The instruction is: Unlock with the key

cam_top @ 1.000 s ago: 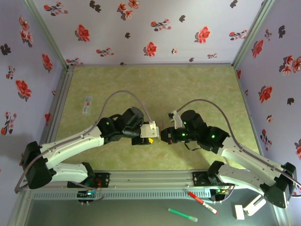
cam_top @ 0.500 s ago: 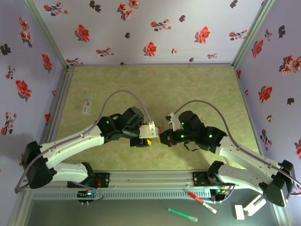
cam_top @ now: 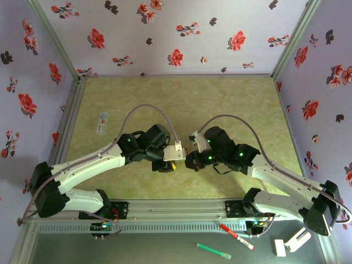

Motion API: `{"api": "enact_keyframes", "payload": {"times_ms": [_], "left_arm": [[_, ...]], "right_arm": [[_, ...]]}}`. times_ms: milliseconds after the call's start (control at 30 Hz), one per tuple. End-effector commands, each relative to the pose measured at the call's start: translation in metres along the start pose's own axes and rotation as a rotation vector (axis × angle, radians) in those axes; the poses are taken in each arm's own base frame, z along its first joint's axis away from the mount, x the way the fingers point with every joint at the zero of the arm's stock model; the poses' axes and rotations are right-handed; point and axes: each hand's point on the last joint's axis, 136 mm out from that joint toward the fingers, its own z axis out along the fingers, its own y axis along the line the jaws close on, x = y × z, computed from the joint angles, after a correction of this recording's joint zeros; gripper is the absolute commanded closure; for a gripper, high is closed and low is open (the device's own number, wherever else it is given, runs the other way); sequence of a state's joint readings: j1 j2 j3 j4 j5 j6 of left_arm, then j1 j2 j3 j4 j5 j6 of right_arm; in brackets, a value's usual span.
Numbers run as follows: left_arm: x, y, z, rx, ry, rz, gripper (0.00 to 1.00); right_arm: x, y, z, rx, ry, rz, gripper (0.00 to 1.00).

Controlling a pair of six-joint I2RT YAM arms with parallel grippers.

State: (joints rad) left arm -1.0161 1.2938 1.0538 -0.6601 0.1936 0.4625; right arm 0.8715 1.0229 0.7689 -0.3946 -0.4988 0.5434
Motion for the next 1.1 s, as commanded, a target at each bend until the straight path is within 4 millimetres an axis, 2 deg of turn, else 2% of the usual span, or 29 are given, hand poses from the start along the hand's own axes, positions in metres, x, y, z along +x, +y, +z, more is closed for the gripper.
{"api": "enact_keyframes", "payload": {"times_ms": [0, 167, 333, 767, 1067], "left_arm": [[-0.091, 0.008, -0.039, -0.031, -0.368, 0.082, 0.98], [-0.090, -0.006, -0.039, 0.004, -0.382, 0.136, 0.99], [-0.087, -0.020, -0.033, 0.032, -0.360, 0.193, 1.00], [-0.054, -0.039, -0.006, 0.039, -0.168, 0.336, 1.00], [-0.060, -0.044, 0.005, 0.017, -0.126, 0.394, 1.00]], "right_arm": [[0.008, -0.002, 0.011, -0.035, 0.012, 0.014, 1.00], [0.010, -0.002, 0.013, -0.044, 0.017, -0.003, 1.00], [0.010, -0.011, 0.011, 0.006, 0.041, -0.023, 1.00], [-0.007, -0.016, -0.003, -0.032, 0.006, 0.087, 1.00], [-0.010, -0.019, 0.003, -0.041, -0.003, 0.143, 1.00]]}}
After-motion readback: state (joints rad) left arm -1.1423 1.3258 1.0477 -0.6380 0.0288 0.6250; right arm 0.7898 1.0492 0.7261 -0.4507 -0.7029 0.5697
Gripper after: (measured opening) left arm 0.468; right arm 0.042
